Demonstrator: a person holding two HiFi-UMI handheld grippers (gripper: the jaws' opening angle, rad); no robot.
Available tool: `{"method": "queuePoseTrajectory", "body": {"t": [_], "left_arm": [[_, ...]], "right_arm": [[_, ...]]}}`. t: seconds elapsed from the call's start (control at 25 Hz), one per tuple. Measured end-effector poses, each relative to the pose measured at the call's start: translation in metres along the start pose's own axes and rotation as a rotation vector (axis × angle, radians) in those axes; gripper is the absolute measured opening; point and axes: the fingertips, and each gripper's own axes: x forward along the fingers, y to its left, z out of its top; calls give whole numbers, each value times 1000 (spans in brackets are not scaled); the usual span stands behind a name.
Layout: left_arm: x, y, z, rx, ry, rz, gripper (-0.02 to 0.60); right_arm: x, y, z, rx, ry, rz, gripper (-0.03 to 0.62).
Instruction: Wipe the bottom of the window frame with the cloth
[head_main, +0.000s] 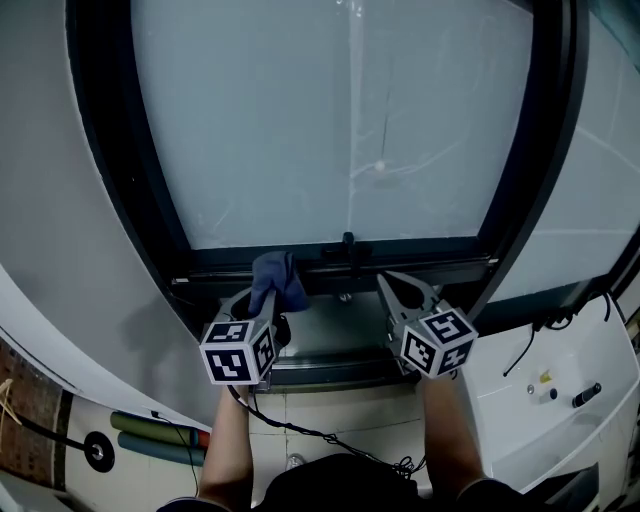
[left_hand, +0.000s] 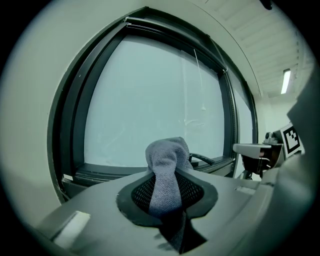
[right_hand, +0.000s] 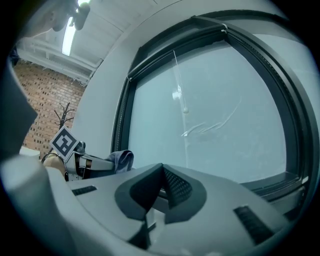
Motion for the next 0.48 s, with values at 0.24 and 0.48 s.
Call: {"method": "queuePoseTrajectory", "body": {"t": [0.24,0.48], "left_arm": [[3,-14,-4,18,4,-24,80],[2,-21,-5,33,14,-31,80]], "right_arm": [[-3,1,-4,4,10,9,0],[-7,3,-2,-7,18,11,0]]}}
